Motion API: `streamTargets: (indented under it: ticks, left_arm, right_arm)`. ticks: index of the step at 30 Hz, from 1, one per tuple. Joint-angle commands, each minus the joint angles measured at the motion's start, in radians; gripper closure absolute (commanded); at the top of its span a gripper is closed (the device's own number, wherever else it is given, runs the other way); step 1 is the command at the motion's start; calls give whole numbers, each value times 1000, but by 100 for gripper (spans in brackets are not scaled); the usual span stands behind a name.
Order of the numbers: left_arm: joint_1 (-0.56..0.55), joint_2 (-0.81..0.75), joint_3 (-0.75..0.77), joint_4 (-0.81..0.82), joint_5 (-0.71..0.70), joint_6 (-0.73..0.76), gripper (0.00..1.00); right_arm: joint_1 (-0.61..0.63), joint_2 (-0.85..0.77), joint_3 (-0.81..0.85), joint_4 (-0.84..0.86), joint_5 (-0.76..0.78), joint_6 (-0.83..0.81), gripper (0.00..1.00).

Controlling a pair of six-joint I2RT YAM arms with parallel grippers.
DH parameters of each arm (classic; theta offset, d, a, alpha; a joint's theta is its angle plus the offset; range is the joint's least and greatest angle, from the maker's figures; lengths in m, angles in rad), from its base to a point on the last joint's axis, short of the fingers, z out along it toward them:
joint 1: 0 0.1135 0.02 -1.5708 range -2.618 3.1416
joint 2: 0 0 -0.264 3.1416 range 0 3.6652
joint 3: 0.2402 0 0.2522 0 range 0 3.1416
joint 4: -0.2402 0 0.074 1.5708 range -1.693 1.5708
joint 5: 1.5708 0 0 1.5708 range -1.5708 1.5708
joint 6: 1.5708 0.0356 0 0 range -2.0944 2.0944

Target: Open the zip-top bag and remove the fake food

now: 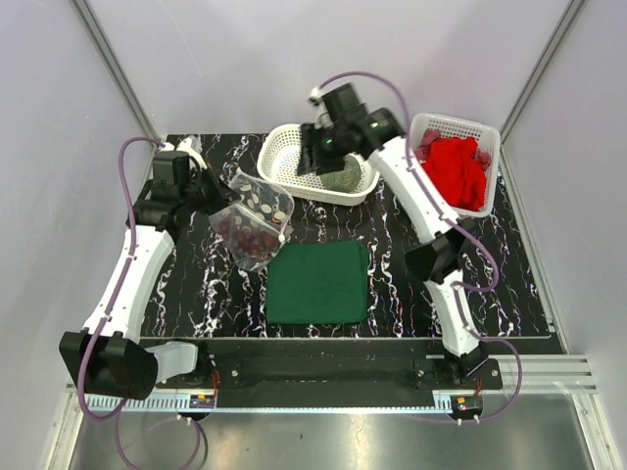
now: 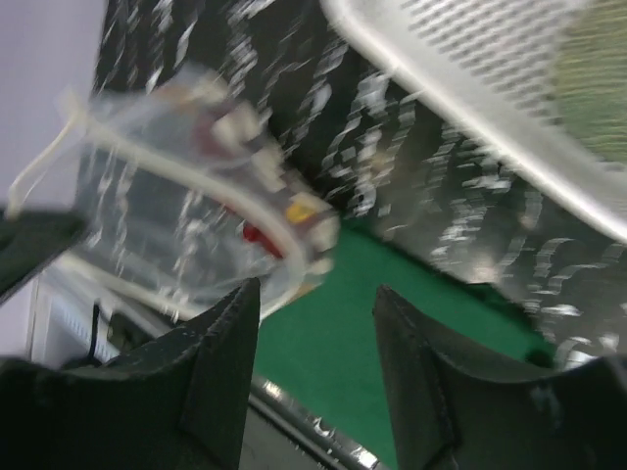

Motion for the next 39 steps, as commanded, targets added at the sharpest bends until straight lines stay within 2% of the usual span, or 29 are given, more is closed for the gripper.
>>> streamTargets:
  ticks: [1,5,8,19,21,25,32,39]
  left_arm:
    - [-22,-24,11,86,25,-28,100]
    - [-34,-24,18,60,15,-40,100]
    - [-42,5,35,60,18,-34,100]
    - [-49,50,92,57,39,-8,100]
    - [-51,51,100,57,41,-10,100]
    - [-49,58,126,52,28,4,100]
    - [-17,134,221,5,25,68,100]
    - [-14,176,293,-47,-34,119,100]
  right_arm:
    - [98,-8,35,8,-71,-53,47]
    - [130,-3,13,23,-97,-53,65]
    - [156,4,15,33,-93,-91,74]
    - [206,103,44,63,-158,-90,76]
    - [212,109,-8,95,-165,-82,75]
    - [213,113,-114,171,-174,-87,67]
    - [216,199,-96,188,-220,-72,55]
    - [216,250,-102,186,-228,-75,43]
